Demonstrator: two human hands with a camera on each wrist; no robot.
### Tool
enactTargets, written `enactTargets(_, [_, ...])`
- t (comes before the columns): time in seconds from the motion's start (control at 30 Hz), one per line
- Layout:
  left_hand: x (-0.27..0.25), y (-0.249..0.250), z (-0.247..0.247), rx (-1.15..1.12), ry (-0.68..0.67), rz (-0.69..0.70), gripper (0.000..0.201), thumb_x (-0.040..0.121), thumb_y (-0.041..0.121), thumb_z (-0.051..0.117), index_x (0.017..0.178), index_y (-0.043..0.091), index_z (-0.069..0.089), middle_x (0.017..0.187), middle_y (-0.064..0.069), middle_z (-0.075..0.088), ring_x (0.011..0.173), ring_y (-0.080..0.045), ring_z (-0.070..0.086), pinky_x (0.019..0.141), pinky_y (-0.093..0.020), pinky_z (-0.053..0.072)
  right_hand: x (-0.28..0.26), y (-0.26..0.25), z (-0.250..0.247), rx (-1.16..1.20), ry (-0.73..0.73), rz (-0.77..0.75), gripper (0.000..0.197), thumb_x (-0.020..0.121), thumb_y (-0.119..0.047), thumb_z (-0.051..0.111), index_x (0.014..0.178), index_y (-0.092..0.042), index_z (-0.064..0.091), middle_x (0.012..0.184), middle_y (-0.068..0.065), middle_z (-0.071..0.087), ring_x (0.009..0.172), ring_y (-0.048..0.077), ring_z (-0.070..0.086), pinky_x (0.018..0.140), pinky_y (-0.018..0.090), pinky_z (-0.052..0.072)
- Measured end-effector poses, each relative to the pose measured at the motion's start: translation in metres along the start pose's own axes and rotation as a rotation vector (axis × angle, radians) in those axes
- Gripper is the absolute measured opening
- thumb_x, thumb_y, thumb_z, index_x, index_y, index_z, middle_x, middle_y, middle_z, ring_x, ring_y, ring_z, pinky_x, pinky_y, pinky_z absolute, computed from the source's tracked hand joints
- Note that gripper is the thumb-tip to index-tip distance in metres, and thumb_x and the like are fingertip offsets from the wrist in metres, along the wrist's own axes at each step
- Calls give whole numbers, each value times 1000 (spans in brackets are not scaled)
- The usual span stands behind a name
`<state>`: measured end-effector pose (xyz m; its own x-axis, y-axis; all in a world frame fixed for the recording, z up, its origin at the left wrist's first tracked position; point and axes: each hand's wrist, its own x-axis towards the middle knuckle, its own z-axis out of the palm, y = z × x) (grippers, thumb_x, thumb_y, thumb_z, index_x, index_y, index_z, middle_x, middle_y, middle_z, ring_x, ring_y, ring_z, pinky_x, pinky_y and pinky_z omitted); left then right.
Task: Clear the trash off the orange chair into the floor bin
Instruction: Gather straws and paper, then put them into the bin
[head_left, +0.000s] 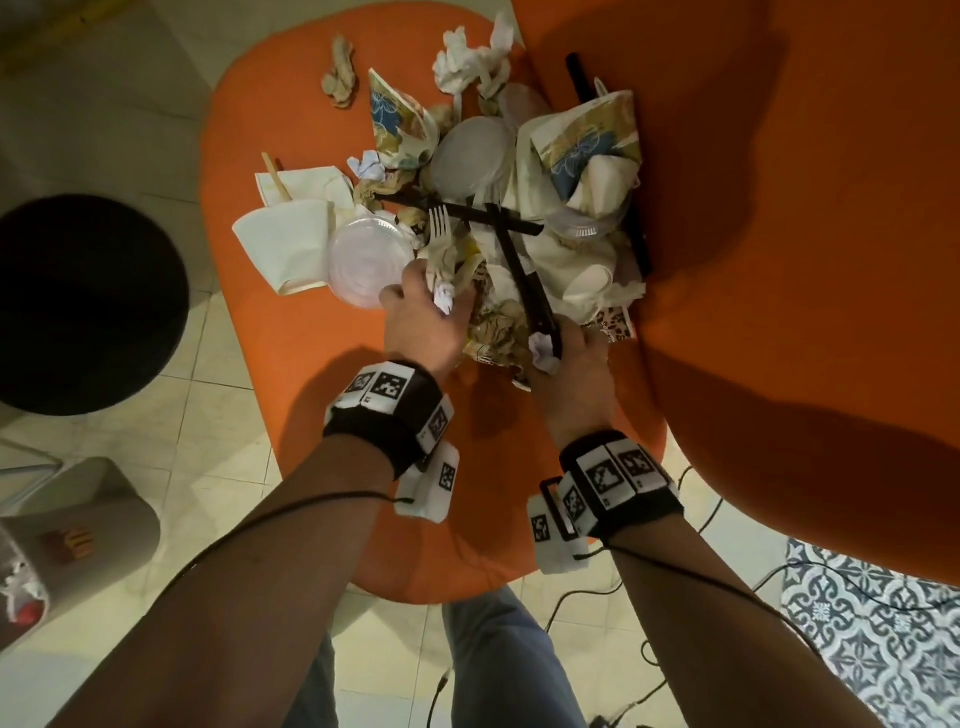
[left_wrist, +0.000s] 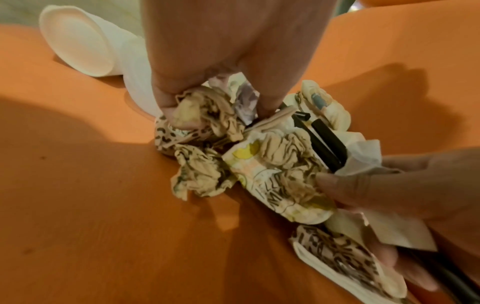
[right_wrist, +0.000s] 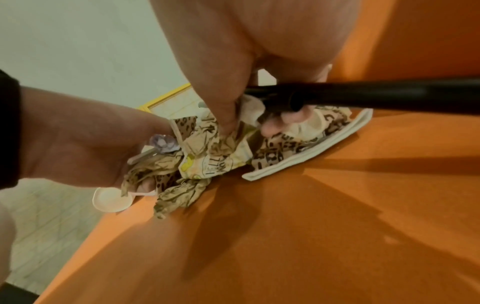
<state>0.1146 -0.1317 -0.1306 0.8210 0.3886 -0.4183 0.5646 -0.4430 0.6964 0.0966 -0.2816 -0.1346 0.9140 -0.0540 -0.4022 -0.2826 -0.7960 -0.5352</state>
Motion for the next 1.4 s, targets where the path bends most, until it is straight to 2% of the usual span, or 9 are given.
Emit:
enactTargets(0.37, [6,-15,-2,27,23,47,51,85,35,64,125,6,51,123,-13,45,111,-27,50,88,-24,36,14,-13,4,0,42,39,42,82,-32,67,120,-17,57,118,9,56,101,28,60,83,43,54])
enactTargets(0.63, [6,-21,-7,-98,-18,93,45,83,27,67,121,10,49,116,-11,56,102,-23,56,85,-30,45,-1,-13,-8,126,53,25,31,83,-28,64,112,-18,59,98,4,70,91,25,66,76,44,56])
enactTargets(0.77, [4,-21,-13,-165,-58,74,34,90,21,58,120,14,44,102,-1,59,92,-20,58,75,-28,43,-14,-11,-14,144,71,20,26,85,-24,62,109,-16,60,94,7,69,88,26,65,74,42,55])
enactTargets(0.9, [1,-25,-21,-227,-28,94,35,92,21,56,123,13,43,106,-6,61,98,-29,61,82,-37,49,-27,-17,-17,171,79,-4,22,88,-18,58,110,-21,61,95,3,69,88,22,64,71,32,51])
enactTargets(1.03, [-9,-31,-33,-304,9,109,35,93,24,56,123,13,42,101,-13,60,93,-38,61,72,-38,49,-39,-28,-18,266,147,-30,24,86,-12,56,107,-21,63,91,0,69,84,16,63,68,24,42])
enactTargets(1.13, [-20,-38,-48,-377,55,128,31,93,20,56,121,12,43,93,3,57,79,-14,58,64,-15,45,-48,-39,-16,325,209,-88,22,85,-11,59,102,-25,61,83,-5,64,82,19,64,69,29,48])
enactTargets(1.17, [-24,-43,-53,-429,67,131,28,92,21,56,118,17,44,89,5,57,75,-10,57,64,-17,47,-51,-44,-15,345,222,-96,23,84,-11,60,99,-28,59,81,-8,63,81,19,64,70,31,50])
enactTargets(1.23, [-32,-52,-65,-537,77,126,21,90,26,57,107,28,45,81,-1,58,67,-17,58,58,-34,49,-54,-55,-10,382,250,-117,23,84,-13,61,94,-33,54,77,-16,60,77,12,62,72,31,51])
enactTargets(1.4, [-57,-95,-111,-675,166,69,17,88,25,55,101,23,44,77,-1,56,60,-15,54,51,-23,42,-66,-101,23,458,166,-254,25,84,-9,66,90,-30,53,73,-19,56,67,-16,54,63,13,41])
